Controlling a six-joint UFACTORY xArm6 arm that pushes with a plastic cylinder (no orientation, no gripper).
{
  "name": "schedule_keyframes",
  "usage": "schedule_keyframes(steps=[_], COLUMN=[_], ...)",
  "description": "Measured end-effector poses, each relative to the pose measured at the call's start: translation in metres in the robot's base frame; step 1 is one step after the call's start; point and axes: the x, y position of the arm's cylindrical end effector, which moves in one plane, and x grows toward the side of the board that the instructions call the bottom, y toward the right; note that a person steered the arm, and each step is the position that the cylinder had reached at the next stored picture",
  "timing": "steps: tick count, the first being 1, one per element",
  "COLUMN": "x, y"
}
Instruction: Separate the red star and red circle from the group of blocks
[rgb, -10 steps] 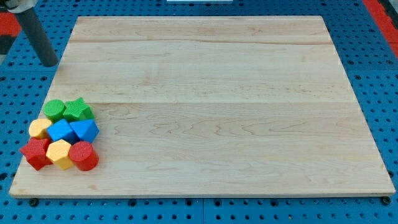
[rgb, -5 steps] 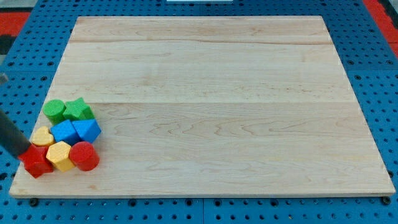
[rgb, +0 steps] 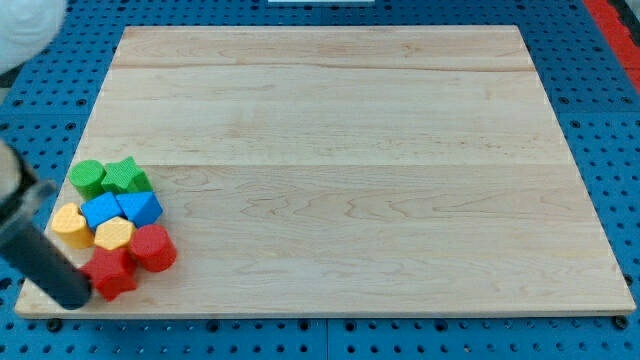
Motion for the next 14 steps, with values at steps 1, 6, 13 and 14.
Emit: schedule_keyframes(steps=[1,6,13,14], x=[-0.023,-0.039,-0.094,-0.094], y=[0.045,0.065,0.159,0.167])
